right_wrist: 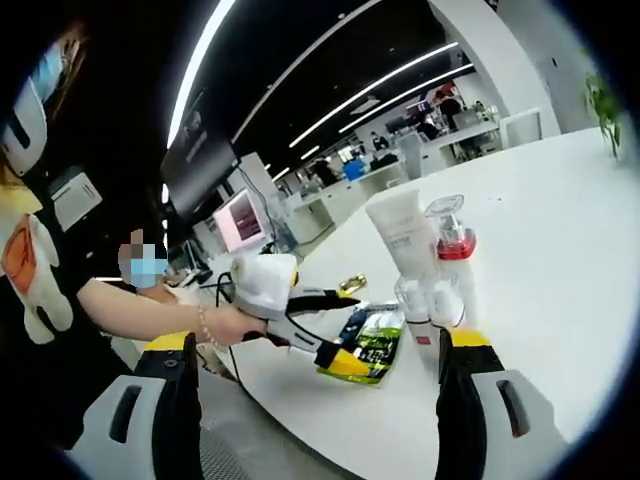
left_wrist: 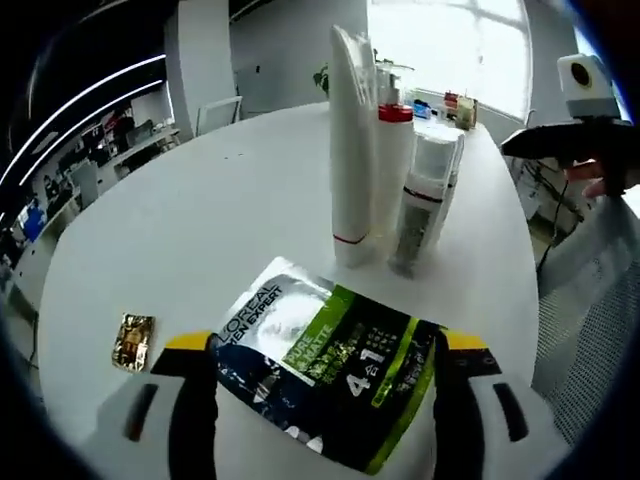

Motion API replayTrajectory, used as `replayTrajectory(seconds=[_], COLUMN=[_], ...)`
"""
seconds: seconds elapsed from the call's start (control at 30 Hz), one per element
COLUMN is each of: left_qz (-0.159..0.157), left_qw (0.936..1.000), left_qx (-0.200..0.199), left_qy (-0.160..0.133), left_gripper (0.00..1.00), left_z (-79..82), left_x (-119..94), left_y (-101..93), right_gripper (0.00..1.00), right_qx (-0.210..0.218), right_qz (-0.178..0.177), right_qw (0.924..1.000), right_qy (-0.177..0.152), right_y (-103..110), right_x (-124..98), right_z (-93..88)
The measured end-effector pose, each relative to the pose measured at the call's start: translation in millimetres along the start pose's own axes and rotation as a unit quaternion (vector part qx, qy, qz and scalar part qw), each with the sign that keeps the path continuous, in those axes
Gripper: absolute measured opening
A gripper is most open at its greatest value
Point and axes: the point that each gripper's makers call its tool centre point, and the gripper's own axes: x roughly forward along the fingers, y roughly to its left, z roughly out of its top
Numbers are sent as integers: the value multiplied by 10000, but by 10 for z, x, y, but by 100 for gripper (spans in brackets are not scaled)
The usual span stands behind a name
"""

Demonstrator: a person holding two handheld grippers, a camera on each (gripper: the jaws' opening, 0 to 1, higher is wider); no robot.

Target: Arrange the skincare products in the storage area until every visible bottle or jar stands upright without overlapping.

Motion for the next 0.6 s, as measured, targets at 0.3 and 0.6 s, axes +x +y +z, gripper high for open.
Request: replayTrajectory(seconds=[0.3,0.6], left_qz=[-147,-103], left_qw=[9992,9993], left_qx=[-267,-259], left_qy=[258,259], left_gripper=[86,88], left_z=[-199,-150], left_x=[103,148], left_y=[56,-12], right_gripper=[100,100], right_qx=[58,93], right_qz=[-30,-46], right_qw=[10000,9999], right_qy=[-3,6], right_y=[-33,-48], right_x=[0,4], right_z=[-4,-11])
